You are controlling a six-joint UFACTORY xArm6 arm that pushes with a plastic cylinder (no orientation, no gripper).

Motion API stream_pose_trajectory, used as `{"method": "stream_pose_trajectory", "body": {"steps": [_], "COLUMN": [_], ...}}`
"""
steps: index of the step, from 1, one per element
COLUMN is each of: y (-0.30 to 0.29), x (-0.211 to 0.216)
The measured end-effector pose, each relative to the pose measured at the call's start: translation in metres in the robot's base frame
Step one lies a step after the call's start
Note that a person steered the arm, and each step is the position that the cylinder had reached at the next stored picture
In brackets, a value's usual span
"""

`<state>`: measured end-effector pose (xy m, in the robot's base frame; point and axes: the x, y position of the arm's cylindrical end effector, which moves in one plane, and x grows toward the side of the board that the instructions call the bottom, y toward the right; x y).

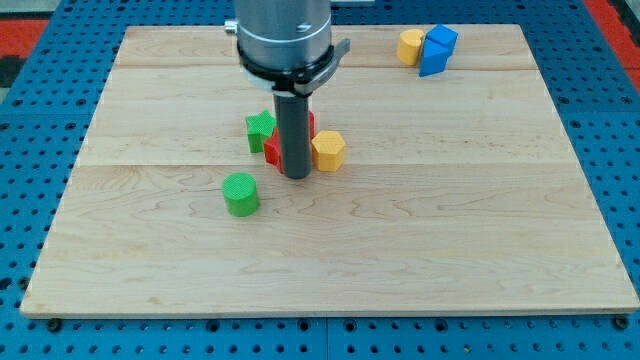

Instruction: Move your arm to the top right of the blue cube

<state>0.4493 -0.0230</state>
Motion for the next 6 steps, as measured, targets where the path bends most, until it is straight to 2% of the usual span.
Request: {"method": "stream_pose_trajectory", "body": {"steps": [2, 3, 4, 5, 6], "y": [0.035, 0.075, 0.146, 0.207, 0.235], "x": [-0.054, -0.016, 0.017, -0.057, -0.126]}}
